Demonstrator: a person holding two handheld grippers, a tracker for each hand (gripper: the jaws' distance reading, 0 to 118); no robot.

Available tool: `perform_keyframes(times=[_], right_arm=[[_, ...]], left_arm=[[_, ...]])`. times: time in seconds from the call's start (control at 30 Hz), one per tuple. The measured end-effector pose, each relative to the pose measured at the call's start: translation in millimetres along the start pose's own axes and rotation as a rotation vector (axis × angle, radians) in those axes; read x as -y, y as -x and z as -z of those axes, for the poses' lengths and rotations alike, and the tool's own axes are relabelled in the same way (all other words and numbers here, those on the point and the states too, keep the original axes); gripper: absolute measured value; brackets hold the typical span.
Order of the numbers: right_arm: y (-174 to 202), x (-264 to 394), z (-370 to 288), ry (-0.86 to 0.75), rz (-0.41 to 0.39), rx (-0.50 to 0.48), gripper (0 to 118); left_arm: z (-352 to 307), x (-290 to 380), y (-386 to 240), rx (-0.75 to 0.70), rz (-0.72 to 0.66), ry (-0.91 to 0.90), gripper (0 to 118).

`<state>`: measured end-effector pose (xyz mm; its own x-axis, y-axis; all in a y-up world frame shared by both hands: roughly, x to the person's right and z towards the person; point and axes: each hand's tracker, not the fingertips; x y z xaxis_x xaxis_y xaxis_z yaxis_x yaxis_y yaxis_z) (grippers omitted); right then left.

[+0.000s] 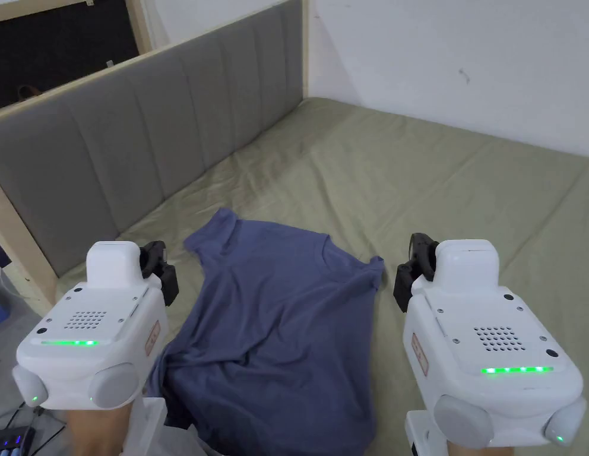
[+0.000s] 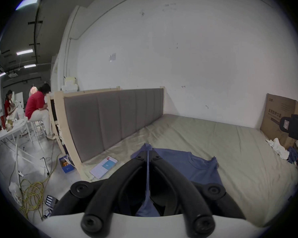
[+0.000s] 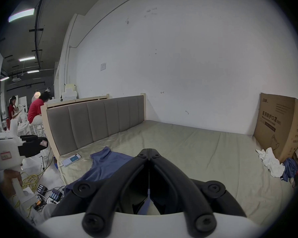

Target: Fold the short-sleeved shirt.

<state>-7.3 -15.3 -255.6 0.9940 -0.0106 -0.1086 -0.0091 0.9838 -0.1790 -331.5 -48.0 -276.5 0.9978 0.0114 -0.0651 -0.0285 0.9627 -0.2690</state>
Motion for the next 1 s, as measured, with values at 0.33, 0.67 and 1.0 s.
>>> perform_keyframes(times=[0.33,0.67,1.0], right_arm=[[-42,12,8,0.040,0.005,0.099,3],[-83,23,11,0.094,0.009,0.205,3],[-110,41,12,0.163,0.021,0.261,3]], left_arm=[[84,13,-49,0.130,0.009,0.219,6],[196,57,-102,0.176,0.064,0.658,118],[243,115,-130,0.179,0.125,0.873,95]])
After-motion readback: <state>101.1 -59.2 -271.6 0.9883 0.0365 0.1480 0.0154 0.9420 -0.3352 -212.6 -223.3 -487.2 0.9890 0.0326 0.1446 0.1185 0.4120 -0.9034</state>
